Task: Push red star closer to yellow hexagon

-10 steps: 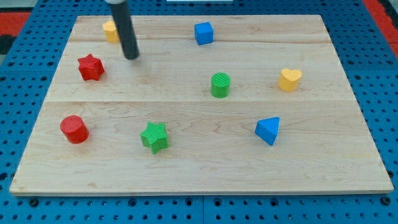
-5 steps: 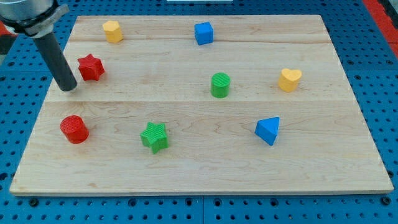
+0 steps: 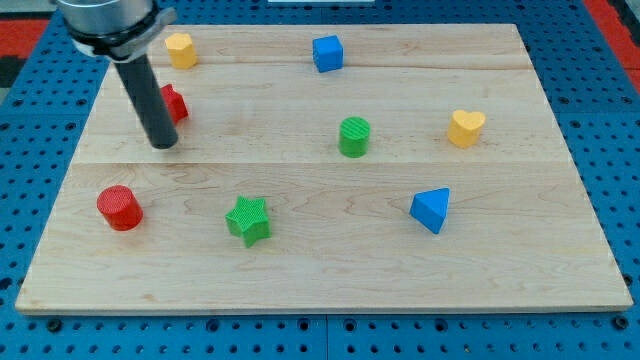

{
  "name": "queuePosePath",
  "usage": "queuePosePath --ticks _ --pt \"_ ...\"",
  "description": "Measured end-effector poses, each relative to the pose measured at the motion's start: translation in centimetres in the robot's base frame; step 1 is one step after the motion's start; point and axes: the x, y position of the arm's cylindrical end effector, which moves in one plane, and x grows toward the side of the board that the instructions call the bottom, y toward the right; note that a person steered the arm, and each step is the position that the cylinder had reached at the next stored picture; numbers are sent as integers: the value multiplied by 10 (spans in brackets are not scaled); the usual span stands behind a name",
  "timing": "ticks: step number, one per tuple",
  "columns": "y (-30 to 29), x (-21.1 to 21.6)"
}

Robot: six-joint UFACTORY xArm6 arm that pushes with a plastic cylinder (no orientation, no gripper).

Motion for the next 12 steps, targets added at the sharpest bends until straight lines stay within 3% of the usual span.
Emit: queuePosePath --ticks 2,7,9,10,12 --pt "-26 -6" --pt "-28 -54" --pt "29 -40" --pt "30 -53" --pt "1 -67"
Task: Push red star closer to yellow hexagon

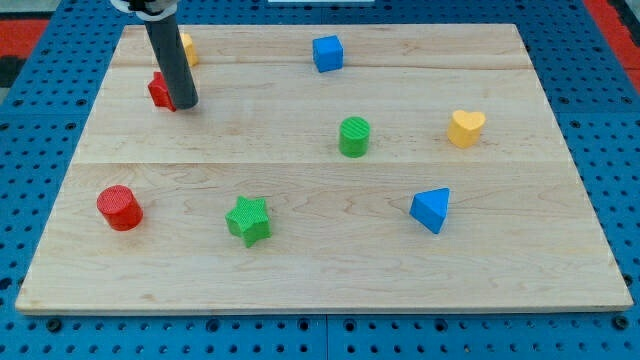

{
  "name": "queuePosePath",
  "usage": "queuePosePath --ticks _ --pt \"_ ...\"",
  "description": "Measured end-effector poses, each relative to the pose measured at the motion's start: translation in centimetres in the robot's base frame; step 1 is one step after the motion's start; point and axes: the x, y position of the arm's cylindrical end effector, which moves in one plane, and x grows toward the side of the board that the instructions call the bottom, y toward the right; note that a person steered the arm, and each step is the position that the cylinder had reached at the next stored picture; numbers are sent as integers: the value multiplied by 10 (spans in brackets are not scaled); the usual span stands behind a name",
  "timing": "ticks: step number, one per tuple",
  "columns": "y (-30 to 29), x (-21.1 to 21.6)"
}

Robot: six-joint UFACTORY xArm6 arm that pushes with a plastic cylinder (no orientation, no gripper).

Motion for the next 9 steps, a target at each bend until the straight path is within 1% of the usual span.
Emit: queuePosePath --ticks 2,3,5,7,9 --pt "-5 6" --pt "-8 20" --pt "-34 20" --pt "-16 5" --pt "-16 -18"
